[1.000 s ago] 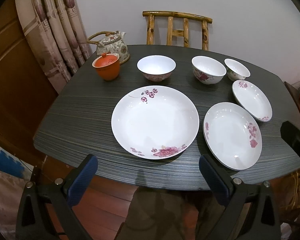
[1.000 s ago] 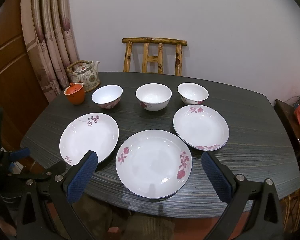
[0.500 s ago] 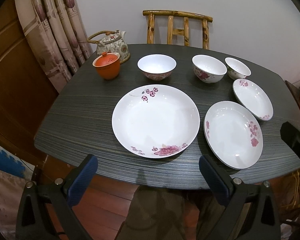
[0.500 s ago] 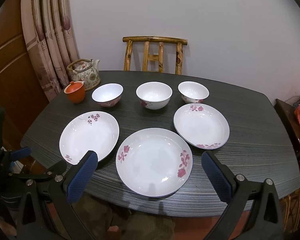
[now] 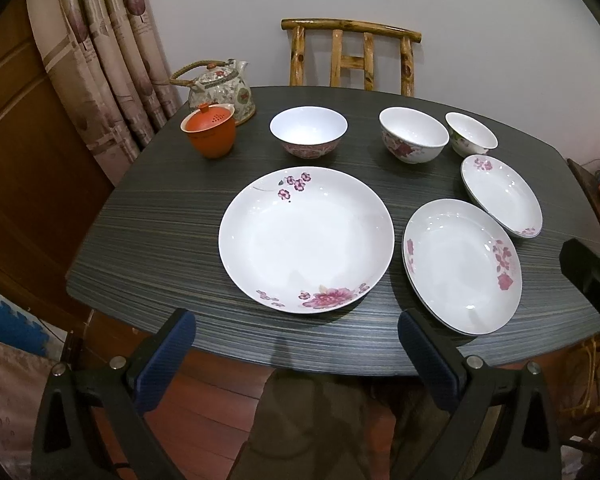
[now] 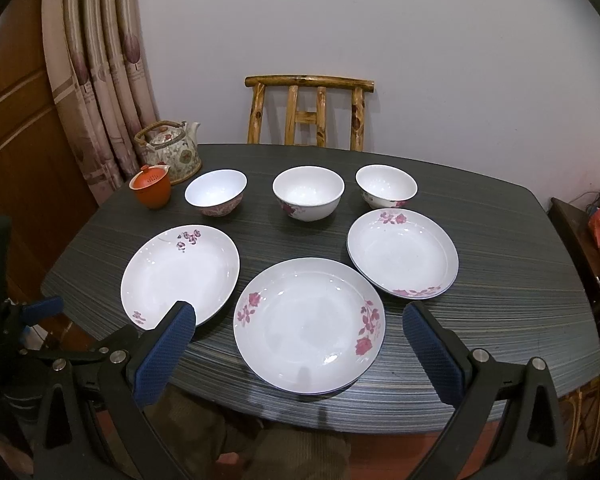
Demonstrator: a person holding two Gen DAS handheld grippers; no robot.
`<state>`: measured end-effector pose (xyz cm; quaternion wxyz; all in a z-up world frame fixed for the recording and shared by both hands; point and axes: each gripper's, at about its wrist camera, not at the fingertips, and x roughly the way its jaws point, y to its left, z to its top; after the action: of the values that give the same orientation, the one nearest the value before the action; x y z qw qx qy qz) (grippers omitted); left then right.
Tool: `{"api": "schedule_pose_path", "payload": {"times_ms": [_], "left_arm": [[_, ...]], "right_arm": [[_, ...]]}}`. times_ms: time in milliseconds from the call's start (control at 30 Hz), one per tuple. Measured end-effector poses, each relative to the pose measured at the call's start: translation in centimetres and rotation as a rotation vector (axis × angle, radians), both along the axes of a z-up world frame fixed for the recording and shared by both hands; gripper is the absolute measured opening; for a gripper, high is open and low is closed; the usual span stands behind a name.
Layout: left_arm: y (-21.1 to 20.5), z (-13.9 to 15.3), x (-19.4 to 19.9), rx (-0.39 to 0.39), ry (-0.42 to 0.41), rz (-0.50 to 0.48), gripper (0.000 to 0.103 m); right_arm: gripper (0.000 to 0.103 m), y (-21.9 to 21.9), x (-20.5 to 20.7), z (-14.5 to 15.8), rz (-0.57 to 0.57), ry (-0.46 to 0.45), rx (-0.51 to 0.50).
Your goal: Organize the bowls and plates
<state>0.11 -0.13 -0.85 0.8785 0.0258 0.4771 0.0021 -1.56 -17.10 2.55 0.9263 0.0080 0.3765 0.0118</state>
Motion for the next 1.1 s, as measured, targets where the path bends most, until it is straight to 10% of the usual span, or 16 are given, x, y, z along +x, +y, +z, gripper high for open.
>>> {"api": "schedule_pose_path", "payload": {"times_ms": [1100], "left_arm": [[-0.11,-0.42,0.01,-0.004,0.016,-0.003,0.103]], "right_arm": [[0.102,-0.17,-0.39,-0.37,-0.008,0.01,0.01]]}}
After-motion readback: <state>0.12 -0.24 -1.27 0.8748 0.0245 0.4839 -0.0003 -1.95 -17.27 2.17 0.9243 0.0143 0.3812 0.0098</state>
